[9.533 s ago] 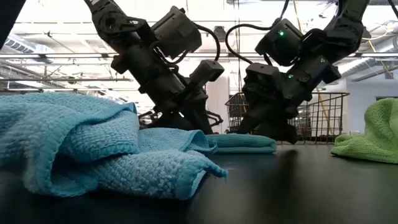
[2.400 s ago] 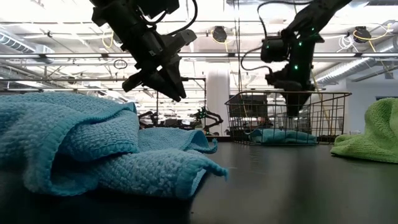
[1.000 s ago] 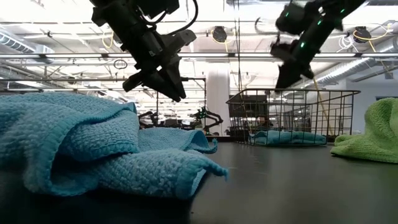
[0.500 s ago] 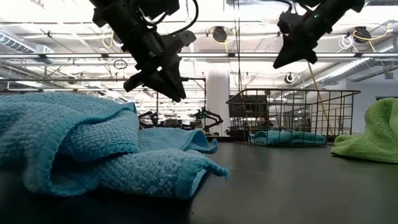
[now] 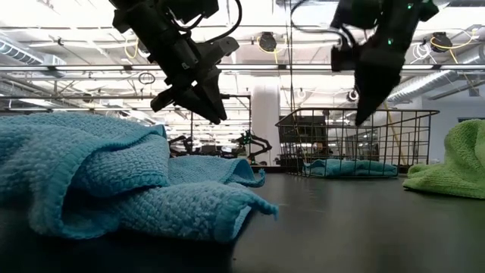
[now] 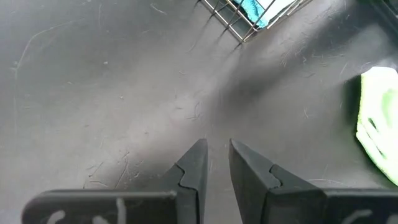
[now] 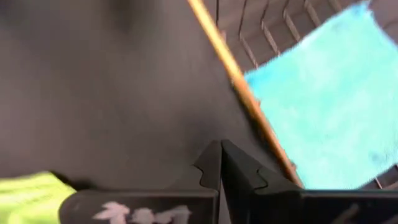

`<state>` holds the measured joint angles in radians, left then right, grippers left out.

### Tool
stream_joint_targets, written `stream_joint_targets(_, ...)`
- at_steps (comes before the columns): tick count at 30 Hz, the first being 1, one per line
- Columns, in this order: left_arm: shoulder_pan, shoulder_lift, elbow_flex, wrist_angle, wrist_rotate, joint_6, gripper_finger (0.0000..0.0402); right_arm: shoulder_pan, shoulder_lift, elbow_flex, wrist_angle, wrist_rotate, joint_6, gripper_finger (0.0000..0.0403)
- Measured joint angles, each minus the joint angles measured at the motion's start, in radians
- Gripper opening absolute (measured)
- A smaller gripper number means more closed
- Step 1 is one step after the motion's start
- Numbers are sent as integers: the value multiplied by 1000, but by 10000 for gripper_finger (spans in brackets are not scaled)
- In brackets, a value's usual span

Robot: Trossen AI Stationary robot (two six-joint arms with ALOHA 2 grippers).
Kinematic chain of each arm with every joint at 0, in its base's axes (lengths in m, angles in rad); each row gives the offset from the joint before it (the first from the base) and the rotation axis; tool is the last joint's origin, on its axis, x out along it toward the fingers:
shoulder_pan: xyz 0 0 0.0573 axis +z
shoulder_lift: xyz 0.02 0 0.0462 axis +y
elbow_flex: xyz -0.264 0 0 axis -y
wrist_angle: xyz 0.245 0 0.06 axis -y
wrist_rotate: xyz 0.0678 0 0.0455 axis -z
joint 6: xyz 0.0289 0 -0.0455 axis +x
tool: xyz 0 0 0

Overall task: Fold microfiber towels
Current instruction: Adjust the gold wire basket on the table

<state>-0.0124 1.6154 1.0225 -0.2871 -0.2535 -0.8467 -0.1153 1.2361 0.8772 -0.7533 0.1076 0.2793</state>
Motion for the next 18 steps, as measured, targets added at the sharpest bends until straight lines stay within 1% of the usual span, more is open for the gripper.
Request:
stream_joint_targets(2, 0, 0, 0, 0, 0, 0, 67, -1, 29, 0, -15, 17, -34, 0)
stream_joint_targets(6, 0, 0, 0, 0, 0, 1, 67, -19, 72, 0, 5, 101, -112, 0)
stream_joint_targets(10, 0, 0, 0, 0, 1, 1, 67, -70, 90, 0, 24, 110, -169, 0)
stream_joint_targets(18, -3, 0, 0, 0, 21, 3, 67, -180, 74, 0, 16, 136, -285, 0)
